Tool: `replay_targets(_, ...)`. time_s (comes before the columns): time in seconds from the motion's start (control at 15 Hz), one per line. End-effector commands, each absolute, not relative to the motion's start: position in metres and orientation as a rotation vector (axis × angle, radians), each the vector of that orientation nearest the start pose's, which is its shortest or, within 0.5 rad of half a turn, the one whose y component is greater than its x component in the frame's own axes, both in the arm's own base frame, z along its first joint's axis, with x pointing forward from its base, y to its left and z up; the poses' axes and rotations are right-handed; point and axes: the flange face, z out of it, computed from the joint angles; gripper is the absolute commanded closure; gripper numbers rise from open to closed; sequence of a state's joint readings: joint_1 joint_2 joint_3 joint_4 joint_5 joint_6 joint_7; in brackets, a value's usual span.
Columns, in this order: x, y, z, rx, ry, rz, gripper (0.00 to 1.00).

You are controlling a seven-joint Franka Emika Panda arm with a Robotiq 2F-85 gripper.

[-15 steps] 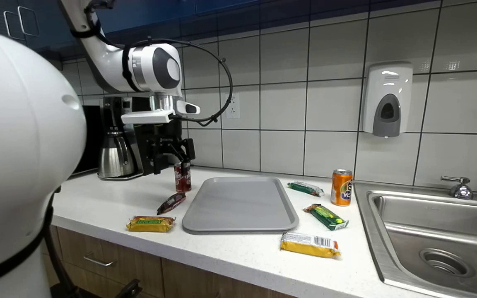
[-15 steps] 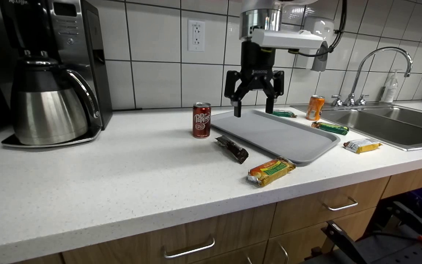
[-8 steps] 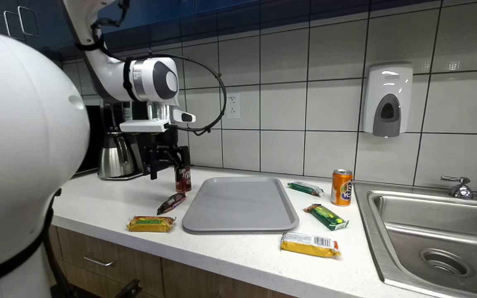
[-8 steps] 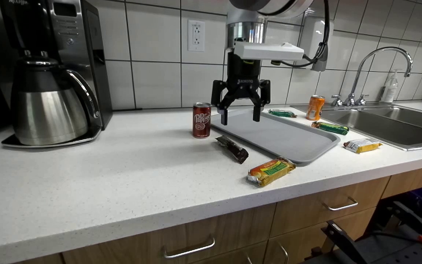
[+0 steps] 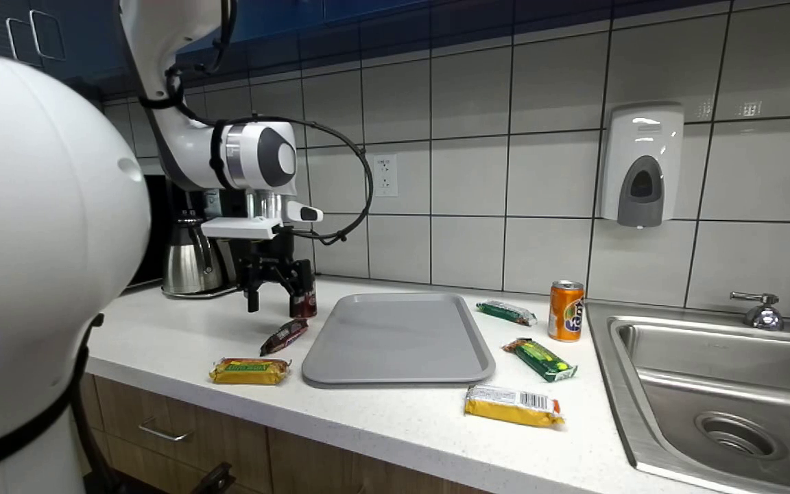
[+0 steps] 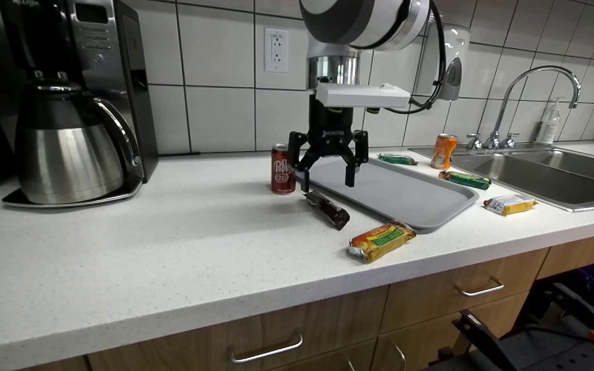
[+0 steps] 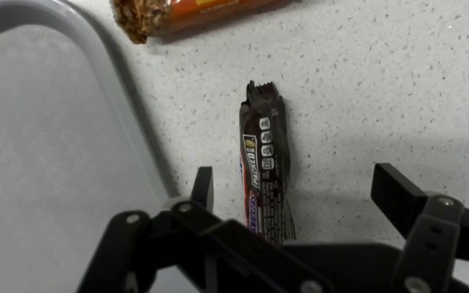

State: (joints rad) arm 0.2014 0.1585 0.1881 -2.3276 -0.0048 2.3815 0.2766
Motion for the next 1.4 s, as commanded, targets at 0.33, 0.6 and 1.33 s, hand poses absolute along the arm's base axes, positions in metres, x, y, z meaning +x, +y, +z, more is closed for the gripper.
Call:
replay_targets(0.33, 0.479, 0.21, 0.238, -3.141, -0.164, 0.19, 0.0)
replay_targets(0.6, 0.485, 0.204, 0.226, -3.147, -0.122, 0.195, 0.0)
replay_targets(1.33, 0.493, 0.193, 0.226, -3.136, -0.071, 0.183, 0.51)
